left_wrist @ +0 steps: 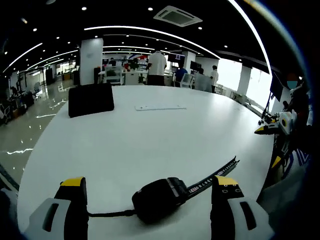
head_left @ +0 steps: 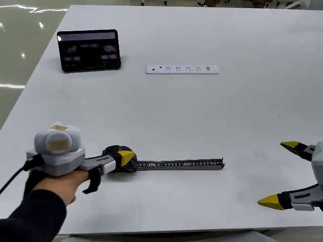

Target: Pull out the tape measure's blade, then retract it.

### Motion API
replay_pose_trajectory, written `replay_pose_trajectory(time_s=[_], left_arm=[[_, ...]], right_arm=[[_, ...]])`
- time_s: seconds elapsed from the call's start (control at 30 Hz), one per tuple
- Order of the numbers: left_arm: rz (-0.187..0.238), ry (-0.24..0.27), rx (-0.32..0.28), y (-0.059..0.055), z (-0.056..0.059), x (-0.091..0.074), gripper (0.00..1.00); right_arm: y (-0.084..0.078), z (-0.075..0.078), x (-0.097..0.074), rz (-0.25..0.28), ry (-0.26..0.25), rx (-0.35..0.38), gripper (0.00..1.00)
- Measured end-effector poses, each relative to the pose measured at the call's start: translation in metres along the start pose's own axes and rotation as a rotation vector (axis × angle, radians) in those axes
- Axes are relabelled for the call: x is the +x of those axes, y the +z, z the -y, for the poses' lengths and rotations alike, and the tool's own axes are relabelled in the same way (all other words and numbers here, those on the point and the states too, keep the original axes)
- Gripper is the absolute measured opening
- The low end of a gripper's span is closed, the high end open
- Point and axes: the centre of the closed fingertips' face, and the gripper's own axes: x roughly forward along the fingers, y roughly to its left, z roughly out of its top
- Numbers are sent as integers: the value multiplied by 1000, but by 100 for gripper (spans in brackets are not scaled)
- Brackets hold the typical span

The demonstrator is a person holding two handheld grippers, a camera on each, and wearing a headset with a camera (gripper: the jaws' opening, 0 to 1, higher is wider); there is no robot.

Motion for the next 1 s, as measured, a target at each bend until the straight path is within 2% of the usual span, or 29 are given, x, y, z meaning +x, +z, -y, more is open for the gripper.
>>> replay_pose_trajectory(time_s=[0.07, 0.13, 0.2, 0.3, 0.33, 0.4, 0.43, 0.5, 0.53, 0.57, 0.63, 0.77, 0.83, 0.9, 0.97, 1.0], left_arm=[[-4, 10, 8, -11, 3, 7, 100], [-7, 27, 0, -19, -1, 12, 100], [-5, 27, -24, -24, 1, 15, 100], [13, 35, -25, -33, 3, 24, 100], [16, 38, -22, -33, 3, 25, 100], [63, 52, 23, -27, 2, 29, 100], [73, 55, 35, -27, 2, 30, 100], [82, 68, 15, -30, -1, 33, 100], [86, 60, -28, -32, -1, 35, 100], [84, 62, -42, -33, -2, 35, 100], [93, 70, -27, -32, -3, 36, 100], [77, 81, -23, -38, -3, 38, 100], [82, 76, -14, -37, -2, 38, 99], [71, 68, -15, -39, 0, 38, 96], [48, 67, 20, -44, 2, 39, 96], [56, 60, 8, -42, 3, 39, 96]], right_arm=[[2, 0, 8, -16, 26, -24, 100], [5, 2, 13, -28, 48, -58, 100], [10, 5, 17, -24, 59, -75, 98], [17, 12, 26, -37, 71, -97, 97], [19, 14, 29, -39, 70, -100, 98], [23, 16, 35, -49, 81, -116, 99], [25, 16, 37, -52, 86, -129, 99], [30, 16, 43, -61, 103, -152, 100], [32, 16, 45, -68, 114, -164, 100], [34, 16, 48, -71, 121, -172, 100], [37, 15, 54, -75, 144, -196, 98], [38, 12, 66, -89, 186, -238, 87], [38, 6, 72, -103, 226, -247, 78], [35, 1, 78, -135, 262, -267, 69], [31, -5, 84, -170, 301, -277, 61], [27, -6, 88, -176, 309, -280, 56]])
